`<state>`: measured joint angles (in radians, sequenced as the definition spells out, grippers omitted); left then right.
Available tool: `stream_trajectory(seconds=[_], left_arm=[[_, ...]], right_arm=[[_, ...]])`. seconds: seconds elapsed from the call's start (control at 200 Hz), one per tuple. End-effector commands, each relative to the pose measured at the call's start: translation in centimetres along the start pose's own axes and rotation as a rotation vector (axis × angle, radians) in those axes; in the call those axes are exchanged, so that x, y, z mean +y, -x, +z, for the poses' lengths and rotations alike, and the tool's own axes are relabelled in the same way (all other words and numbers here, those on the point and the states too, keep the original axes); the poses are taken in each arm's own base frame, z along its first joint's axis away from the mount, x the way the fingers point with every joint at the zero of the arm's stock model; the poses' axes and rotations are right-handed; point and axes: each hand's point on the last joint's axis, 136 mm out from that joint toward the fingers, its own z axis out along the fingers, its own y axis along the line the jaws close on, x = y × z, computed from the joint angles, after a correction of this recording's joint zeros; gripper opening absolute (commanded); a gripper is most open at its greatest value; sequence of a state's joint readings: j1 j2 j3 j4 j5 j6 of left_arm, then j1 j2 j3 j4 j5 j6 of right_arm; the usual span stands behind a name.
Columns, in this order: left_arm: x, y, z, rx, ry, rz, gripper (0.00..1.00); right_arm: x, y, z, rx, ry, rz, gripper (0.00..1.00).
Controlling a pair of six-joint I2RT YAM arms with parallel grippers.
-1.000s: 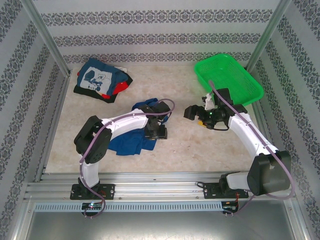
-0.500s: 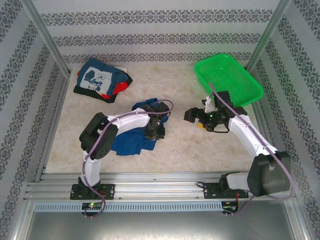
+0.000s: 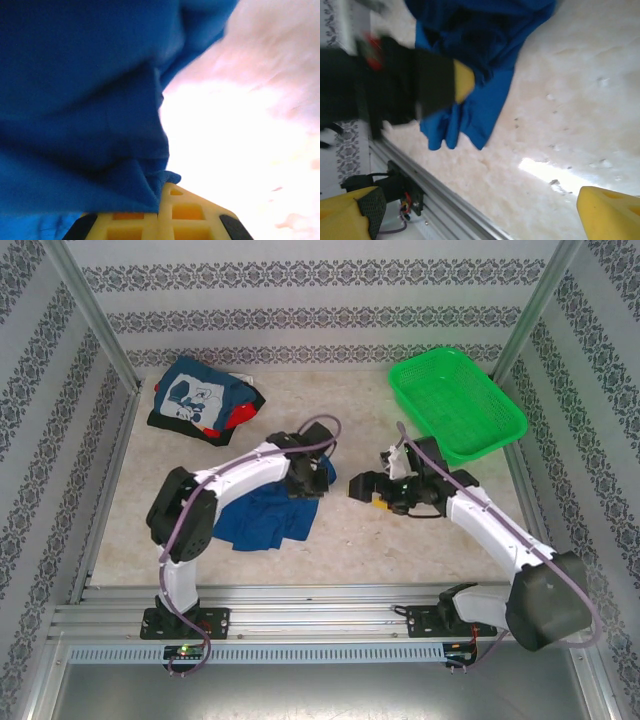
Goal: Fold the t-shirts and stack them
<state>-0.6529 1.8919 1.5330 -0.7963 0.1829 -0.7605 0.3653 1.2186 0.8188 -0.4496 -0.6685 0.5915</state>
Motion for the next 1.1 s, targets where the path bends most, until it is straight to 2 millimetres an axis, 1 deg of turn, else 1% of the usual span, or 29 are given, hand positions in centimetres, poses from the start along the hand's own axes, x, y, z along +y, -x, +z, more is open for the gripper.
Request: stream_trajectory(seconds=[0.0, 0.12, 0.2, 0.265, 0.315, 0.38, 0.4, 0.485, 0.5, 0.585, 0.714, 0.824, 0.979, 1.094], left_arm=[[0.8, 4.2, -7.6, -0.164, -0.043, -0.007, 0.00], [3.5, 7.9, -12.8, -0.290, -0.066, -0.048, 0.00], [5.9, 9.6, -14.9, -0.346, -0.072, -0.073, 0.00], [7.4, 10.7, -15.9, -0.376, -0.088, -0.075, 0.00], [7.9, 11.4, -16.5, -0.401, -0.109, -0.062, 0.00], [9.2, 11.8, -17.0, -0.418, -0.093, -0.049, 0.00], [9.9, 12.0, -17.0, -0.421, -0.084, -0.050, 0.00], [12.1, 12.4, -17.4, -0.448, -0.083, -0.063, 0.00], [12.5, 12.4, -17.5, -0.452, -0.084, -0.068, 0.00], [14.8, 12.9, -18.2, -0.485, -0.073, -0.085, 0.00], [17.1, 13.5, -19.4, -0.524, -0.058, -0.074, 0.00], [18.7, 13.7, -19.9, -0.540, -0.060, -0.100, 0.00], [20.1, 13.9, -20.1, -0.557, -0.065, -0.108, 0.00], [20.6, 14.0, -19.8, -0.559, -0.072, -0.121, 0.00]], right_arm=[[3.0, -0.1, 0.9, -0.049, 0.079, -0.012, 0.98], [5.3, -1.5, 2.8, -0.033, 0.088, -0.086, 0.98], [6.6, -2.7, 4.6, 0.034, 0.079, -0.128, 0.95], [8.0, -3.9, 6.5, 0.103, 0.061, -0.183, 0.92], [9.3, -4.8, 8.1, 0.157, 0.041, -0.231, 0.90], [10.5, -6.0, 10.1, 0.219, -0.002, -0.279, 0.86], [11.0, -6.7, 10.9, 0.249, -0.019, -0.302, 0.84], [12.6, -8.2, 13.5, 0.323, -0.090, -0.383, 0.80], [12.5, -8.6, 14.0, 0.340, -0.113, -0.390, 0.79], [14.0, -9.5, 16.1, 0.386, -0.151, -0.437, 0.75], [14.5, -10.8, 18.9, 0.454, -0.221, -0.480, 0.73], [13.8, -11.6, 21.0, 0.491, -0.264, -0.468, 0.67], [13.8, -11.8, 23.4, 0.483, -0.311, -0.488, 0.67], [12.9, -11.8, 25.1, 0.477, -0.395, -0.496, 0.67]])
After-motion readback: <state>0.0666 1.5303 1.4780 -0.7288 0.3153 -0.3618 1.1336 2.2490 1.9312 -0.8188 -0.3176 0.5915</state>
